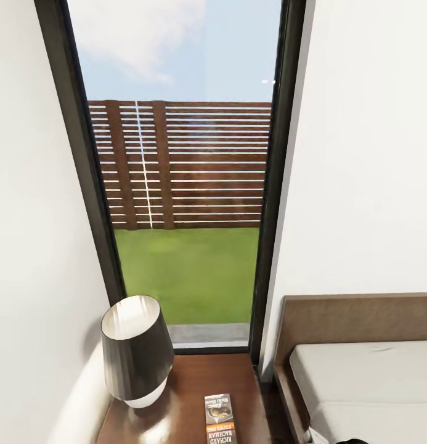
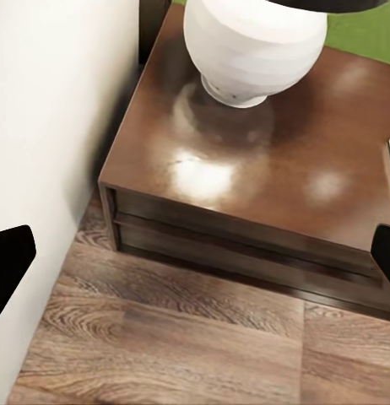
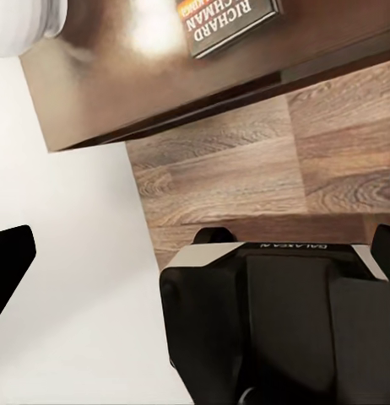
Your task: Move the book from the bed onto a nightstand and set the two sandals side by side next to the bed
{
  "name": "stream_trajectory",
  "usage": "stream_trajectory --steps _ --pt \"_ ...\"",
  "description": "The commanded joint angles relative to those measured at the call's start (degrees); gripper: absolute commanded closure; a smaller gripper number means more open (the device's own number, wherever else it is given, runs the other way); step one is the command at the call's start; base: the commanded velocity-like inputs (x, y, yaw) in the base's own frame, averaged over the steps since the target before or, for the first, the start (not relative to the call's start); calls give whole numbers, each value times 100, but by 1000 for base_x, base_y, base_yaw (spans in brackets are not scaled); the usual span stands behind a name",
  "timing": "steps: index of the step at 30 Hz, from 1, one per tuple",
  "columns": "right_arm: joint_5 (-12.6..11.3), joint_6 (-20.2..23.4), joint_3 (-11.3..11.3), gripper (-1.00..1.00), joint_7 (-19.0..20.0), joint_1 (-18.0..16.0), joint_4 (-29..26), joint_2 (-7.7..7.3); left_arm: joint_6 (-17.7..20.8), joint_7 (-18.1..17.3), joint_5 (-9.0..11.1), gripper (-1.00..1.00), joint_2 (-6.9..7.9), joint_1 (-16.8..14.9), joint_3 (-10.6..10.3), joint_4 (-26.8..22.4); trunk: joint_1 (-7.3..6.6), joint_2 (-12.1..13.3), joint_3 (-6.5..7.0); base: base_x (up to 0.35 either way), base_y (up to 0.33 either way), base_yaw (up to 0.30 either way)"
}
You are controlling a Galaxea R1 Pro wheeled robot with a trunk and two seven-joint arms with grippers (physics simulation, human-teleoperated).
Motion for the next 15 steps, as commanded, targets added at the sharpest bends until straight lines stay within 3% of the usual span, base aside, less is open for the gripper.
stream_trajectory --steps 1,15 --pt "-59 17 45 -100 19 9 13 -3 3 -59 37 -100 1 -2 10 9 2 -5 -2 0 0 0" --pt "-46 5 47 -100 -92 268 13 -51 157 -48 -72 -100 8 6 11 7 2 -5 -2 0 0 0"
